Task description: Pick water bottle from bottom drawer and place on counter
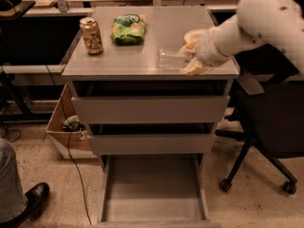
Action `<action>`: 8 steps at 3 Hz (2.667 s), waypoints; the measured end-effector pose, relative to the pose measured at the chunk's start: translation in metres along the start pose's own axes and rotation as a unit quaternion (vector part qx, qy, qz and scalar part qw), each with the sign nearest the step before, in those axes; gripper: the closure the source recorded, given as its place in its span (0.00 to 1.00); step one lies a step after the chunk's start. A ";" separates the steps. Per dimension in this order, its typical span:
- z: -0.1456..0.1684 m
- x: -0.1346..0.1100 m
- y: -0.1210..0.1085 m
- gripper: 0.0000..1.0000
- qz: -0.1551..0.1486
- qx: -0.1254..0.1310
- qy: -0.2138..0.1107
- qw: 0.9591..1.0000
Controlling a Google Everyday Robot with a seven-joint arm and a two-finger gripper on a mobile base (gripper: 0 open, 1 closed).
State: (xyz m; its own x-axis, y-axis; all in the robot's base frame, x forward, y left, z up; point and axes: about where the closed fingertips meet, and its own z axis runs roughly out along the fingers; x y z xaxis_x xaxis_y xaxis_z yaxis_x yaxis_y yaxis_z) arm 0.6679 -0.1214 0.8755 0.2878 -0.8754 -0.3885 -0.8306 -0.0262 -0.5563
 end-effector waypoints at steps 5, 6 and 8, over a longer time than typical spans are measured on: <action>0.119 -0.067 -0.076 0.35 -0.028 -0.053 -0.014 0.998; 0.126 -0.070 -0.077 0.11 -0.029 -0.061 -0.017 0.998; 0.118 -0.073 -0.080 0.00 -0.032 -0.064 -0.021 0.997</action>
Offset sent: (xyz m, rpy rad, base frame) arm 0.0812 0.1017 0.0113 -0.0239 -0.0130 0.0906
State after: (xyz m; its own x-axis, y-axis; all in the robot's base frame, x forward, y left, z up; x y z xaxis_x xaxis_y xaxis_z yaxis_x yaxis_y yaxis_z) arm 0.7698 0.0011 0.8622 0.3606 -0.8487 -0.3870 -0.8627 -0.1457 -0.4843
